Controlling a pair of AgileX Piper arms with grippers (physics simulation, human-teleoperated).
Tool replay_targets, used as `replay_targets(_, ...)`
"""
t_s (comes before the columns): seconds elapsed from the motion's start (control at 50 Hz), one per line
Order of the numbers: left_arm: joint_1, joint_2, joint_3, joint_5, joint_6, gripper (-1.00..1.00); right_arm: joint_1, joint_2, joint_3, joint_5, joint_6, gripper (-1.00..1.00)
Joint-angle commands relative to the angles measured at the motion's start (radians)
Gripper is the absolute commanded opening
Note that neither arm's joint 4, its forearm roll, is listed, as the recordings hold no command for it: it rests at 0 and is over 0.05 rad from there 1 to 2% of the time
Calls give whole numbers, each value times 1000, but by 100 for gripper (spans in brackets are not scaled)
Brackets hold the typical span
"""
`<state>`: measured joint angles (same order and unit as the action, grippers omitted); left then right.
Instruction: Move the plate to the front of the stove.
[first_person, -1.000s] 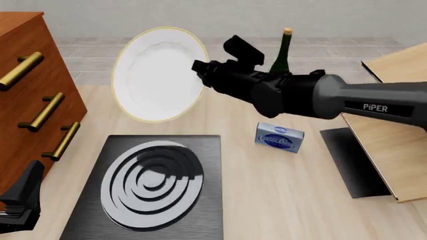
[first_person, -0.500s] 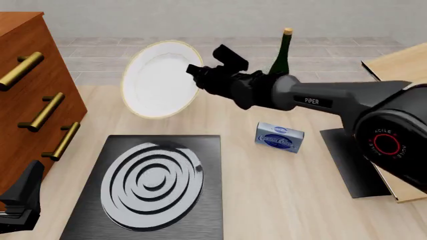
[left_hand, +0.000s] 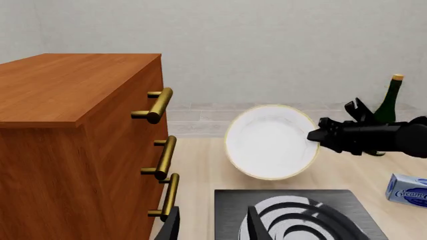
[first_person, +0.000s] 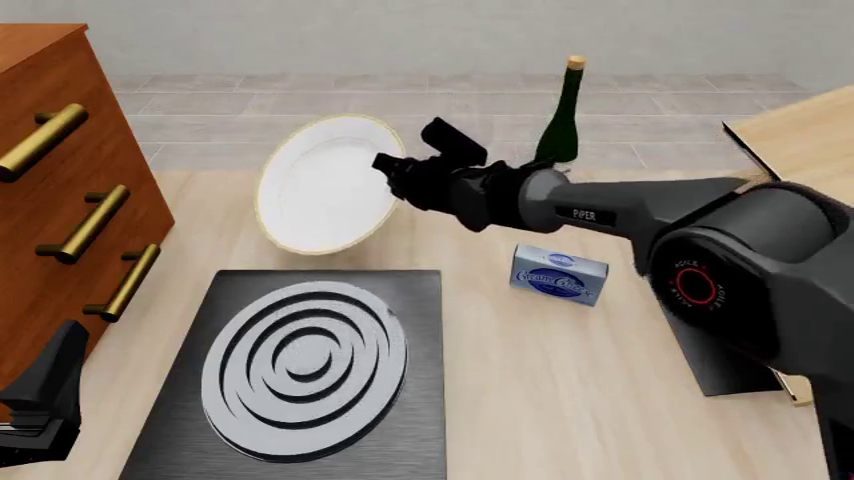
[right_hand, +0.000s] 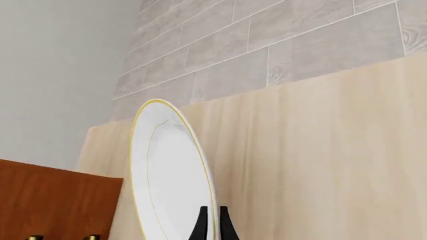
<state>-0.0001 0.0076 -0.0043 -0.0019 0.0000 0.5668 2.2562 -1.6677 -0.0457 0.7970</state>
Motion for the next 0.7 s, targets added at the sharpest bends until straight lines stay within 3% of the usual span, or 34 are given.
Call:
replay_targets(0.02,0,0,0,0,0,100,-1,53,-55,13,15,-100)
replay_targets(0.32,0,0,0,0,0,100,-5,112,-112,28,31,-100)
replay_targets(0.58,0,0,0,0,0,100,-18,151,-89,-29,42,-100)
replay_targets(0.7,0,0,0,0,0,100,-17,173,-162,22,55,-100)
